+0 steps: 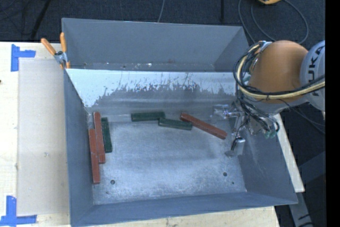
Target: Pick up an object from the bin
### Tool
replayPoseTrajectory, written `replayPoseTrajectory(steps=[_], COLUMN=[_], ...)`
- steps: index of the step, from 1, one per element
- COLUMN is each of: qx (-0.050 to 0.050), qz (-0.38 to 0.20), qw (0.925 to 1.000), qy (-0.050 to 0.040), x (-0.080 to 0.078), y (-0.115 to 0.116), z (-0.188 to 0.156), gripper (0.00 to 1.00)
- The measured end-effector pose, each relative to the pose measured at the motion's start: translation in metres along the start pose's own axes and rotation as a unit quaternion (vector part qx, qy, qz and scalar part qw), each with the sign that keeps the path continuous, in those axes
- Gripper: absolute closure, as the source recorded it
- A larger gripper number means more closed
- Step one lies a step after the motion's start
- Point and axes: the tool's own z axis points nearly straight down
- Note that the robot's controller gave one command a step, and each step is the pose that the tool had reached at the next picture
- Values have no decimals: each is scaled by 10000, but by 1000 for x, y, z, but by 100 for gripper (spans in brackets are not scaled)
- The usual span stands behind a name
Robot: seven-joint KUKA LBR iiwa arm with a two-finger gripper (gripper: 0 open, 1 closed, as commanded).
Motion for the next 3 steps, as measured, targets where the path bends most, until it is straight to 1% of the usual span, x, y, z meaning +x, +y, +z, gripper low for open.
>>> replayPoseTrajectory(steps=[1, 2, 3], qx=[4, 3, 2], qz=[1261, 1092, 1085], qw=[9920, 9940, 9941], qy=[8, -11, 11], x=[-18, -32, -30], y=[-4, 7, 7], z=[28, 61, 63], gripper=[0, 100, 0])
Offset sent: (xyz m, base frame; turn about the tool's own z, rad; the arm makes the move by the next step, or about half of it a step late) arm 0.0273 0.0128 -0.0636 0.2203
